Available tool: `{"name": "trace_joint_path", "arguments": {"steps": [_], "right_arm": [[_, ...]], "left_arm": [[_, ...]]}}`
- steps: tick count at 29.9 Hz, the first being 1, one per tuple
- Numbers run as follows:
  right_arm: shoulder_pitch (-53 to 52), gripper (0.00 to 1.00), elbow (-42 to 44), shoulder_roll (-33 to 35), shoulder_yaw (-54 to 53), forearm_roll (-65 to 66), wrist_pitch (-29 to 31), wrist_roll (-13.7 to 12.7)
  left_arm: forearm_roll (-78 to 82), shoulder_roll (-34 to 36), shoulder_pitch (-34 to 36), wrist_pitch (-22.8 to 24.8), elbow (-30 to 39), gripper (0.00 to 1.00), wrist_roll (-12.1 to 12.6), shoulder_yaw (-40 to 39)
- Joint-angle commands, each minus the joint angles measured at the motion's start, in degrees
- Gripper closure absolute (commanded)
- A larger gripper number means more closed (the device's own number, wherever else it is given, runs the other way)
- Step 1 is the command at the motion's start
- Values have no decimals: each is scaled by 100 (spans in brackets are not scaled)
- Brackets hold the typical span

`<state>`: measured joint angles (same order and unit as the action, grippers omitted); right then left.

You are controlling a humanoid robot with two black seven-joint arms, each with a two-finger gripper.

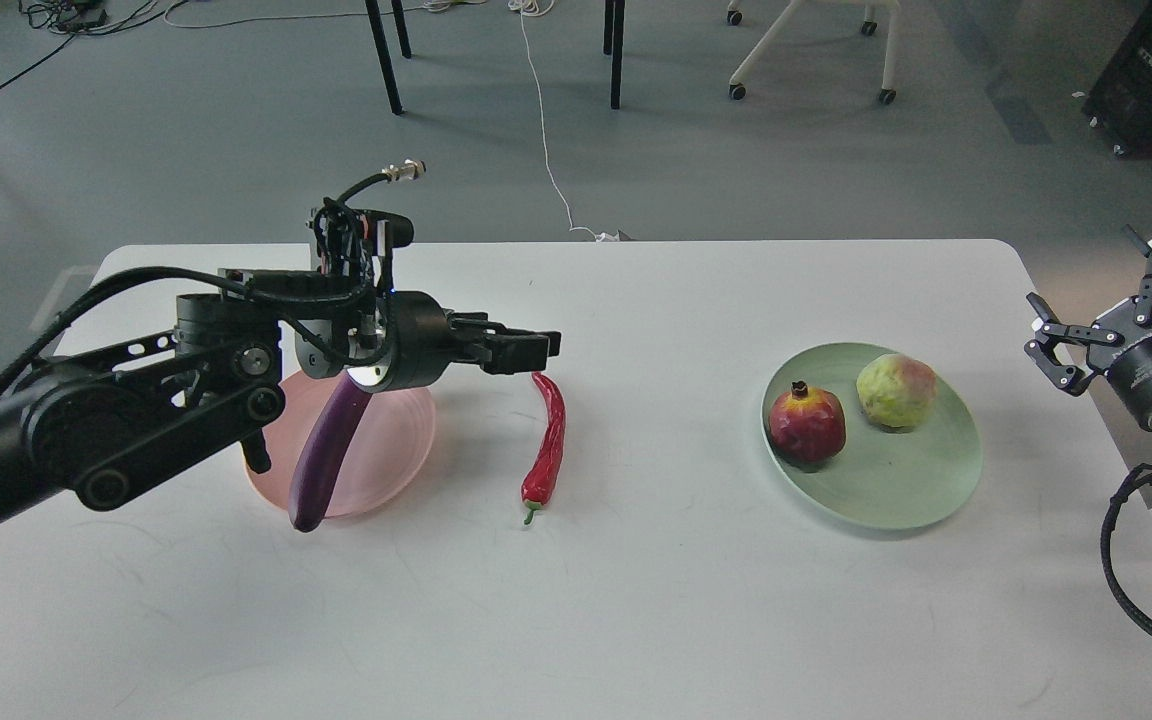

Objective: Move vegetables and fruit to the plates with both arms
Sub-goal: 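Move the left gripper to the red chili pepper and grasp it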

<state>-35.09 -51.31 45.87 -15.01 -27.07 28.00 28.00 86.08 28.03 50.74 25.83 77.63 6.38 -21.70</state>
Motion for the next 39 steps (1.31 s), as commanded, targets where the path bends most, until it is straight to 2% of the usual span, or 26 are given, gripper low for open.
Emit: {"name": "trace_joint_path", "arguments": {"steps": [1, 9, 16, 21, 24, 27, 30, 36, 39], "right_arm": [[28, 2, -2, 1, -2, 0, 0, 0], [28, 2, 16, 1, -2, 0, 0, 0], [37, 2, 16, 1, -2, 0, 0, 0], [28, 2, 16, 1, -2, 0, 0, 0], [37, 2, 16, 1, -2, 0, 0, 0], [37, 2, 16, 1, -2, 0, 0, 0], [37, 2, 16, 1, -2, 0, 0, 0], [37, 2, 16, 1, -2, 0, 0, 0], [37, 2, 16, 1, -11, 0, 0, 0]], "left_arm": [[260, -648, -2, -60, -528, 2, 12, 517], [435, -1072, -204, -210, -1197, 4, 39, 623], [832, -1274, -424, -210, -1408, 6, 39, 623], [832, -1467, -503, -210, -1452, 11, 91, 623], [840, -1503, -503, -201, -1531, 23, 126, 623], [867, -1494, -521, -201, -1558, 50, 135, 632], [928, -1494, -538, -201, -1558, 72, 249, 623], [885, -1397, -495, -210, -1452, 86, 285, 597], [885, -1275, -486, -210, -1365, 87, 285, 588]]}}
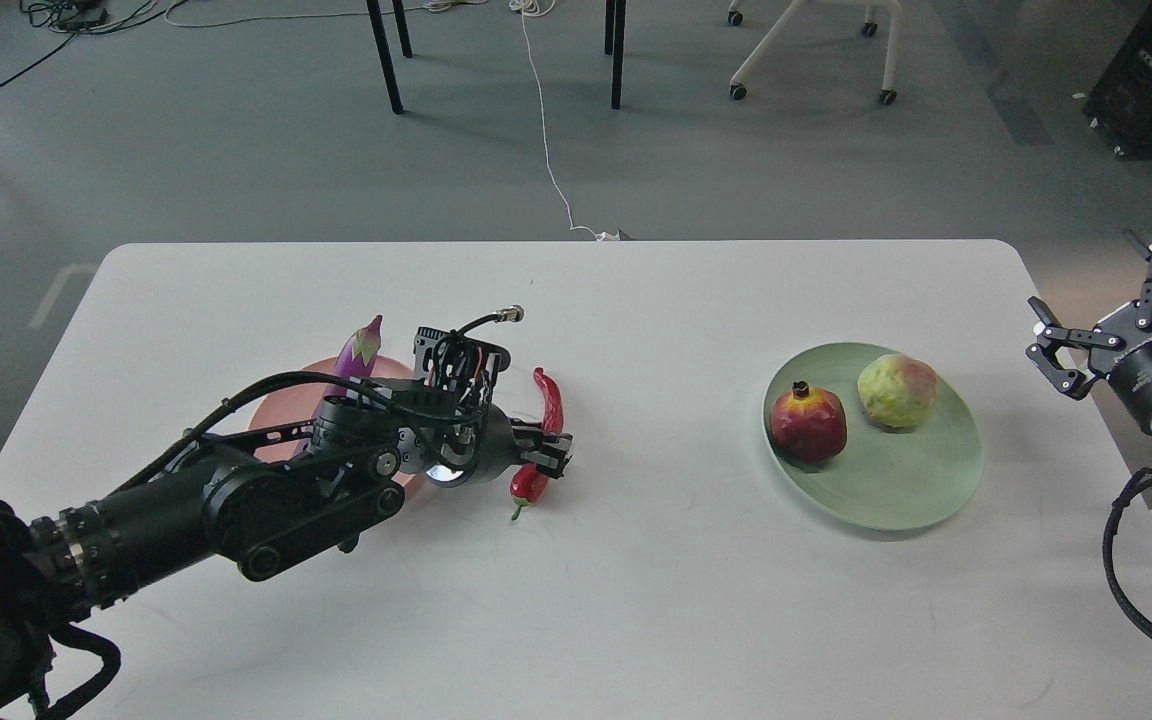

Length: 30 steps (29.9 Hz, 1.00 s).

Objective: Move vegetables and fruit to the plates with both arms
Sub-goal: 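Move the left gripper to the red chili pepper and grasp it, then carry the chili pepper with the left gripper onto the pink plate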

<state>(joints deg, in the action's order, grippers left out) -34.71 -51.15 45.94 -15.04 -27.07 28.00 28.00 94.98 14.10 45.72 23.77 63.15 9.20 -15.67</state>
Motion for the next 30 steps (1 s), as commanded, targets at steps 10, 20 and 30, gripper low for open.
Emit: {"name": "trace_joint_path", "arguments": {"steps": [10, 20, 30], "right_arm": [[35, 2, 0, 20, -8, 0, 0, 0], [35, 2, -9, 11, -8, 0, 0, 0], [35, 2, -18, 73, -8, 0, 0, 0]], "left_arm": [[-68, 1672, 209, 49, 1339, 86, -102, -296], [-208, 3019, -318, -21, 1727, 76, -402, -296], [-604, 3028, -344, -136, 1911, 46, -340, -287]]}}
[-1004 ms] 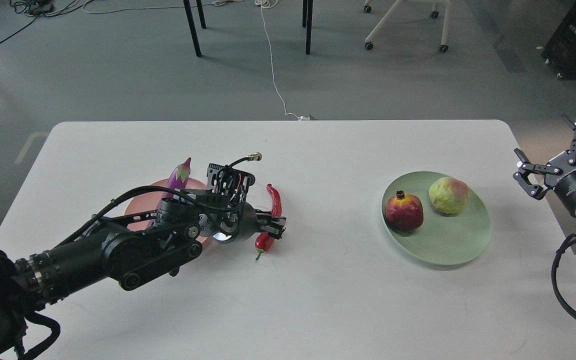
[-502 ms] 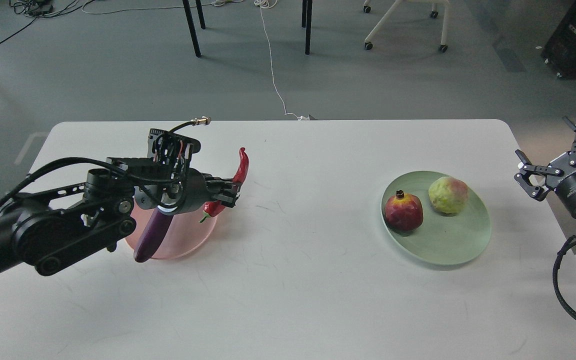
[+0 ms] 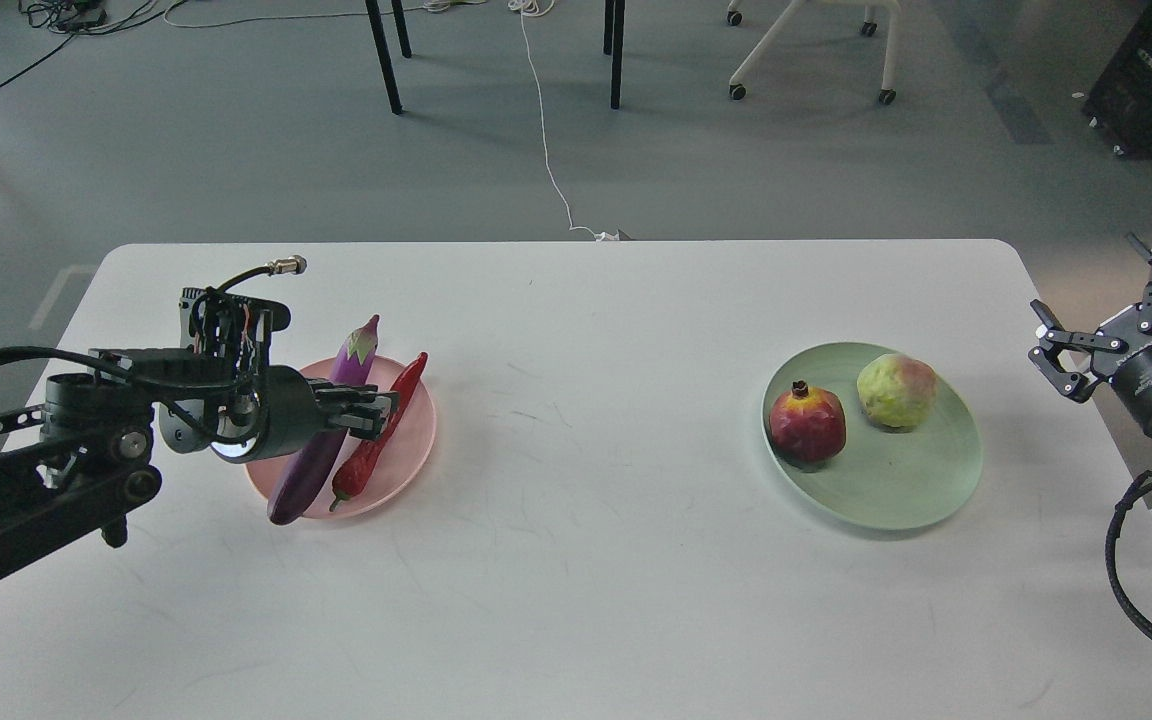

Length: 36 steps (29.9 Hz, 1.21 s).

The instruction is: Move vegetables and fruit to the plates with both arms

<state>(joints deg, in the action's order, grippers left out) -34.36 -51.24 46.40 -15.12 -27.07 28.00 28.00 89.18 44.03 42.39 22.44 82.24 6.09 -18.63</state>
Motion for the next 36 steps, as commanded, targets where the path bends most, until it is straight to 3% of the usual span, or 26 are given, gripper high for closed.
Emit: {"name": "trace_joint_path", "arguments": {"steps": [1, 3, 5, 7, 13, 19, 22, 26, 32, 36], "right_arm": [[0, 2, -9, 19, 1, 0, 0, 0], [0, 2, -18, 27, 1, 0, 0, 0], [-9, 2, -35, 27, 1, 9, 0, 0], [-44, 2, -35, 27, -8, 9, 0, 0], [-255, 2, -88, 19, 9, 447, 0, 0], [-308, 2, -614, 19, -8, 2072, -127, 0], [-360, 2, -861, 10, -26, 2259, -619, 0], [-396, 2, -993, -34, -148, 2259, -893, 0], [-299, 2, -941, -43, -509, 2250, -893, 0], [-282, 1, -932, -34, -509, 2250, -875, 0]], "left_arm": [[-32, 52, -12, -12, 2, 35, -64, 0], [-102, 70, -3, -47, -6, 13, -100, -70], [-399, 44, -3, -143, -6, 7, -117, -350], [-1021, -26, -12, -205, -6, 5, -231, -737], [-4386, -281, -38, -354, -41, 1, -1241, -1512], [-5736, -711, -590, -1329, -94, 1, -1690, -1801], [-5728, -1238, -1266, -1602, -278, 1, -1699, -2643], [-5649, -1950, -2093, -1568, -603, 1, -1717, -3856], [-5473, -2258, -2709, -945, -1016, 1, -1691, -4386], [-5473, -2382, -2771, -864, -1140, 1, -1690, -4483]]}}
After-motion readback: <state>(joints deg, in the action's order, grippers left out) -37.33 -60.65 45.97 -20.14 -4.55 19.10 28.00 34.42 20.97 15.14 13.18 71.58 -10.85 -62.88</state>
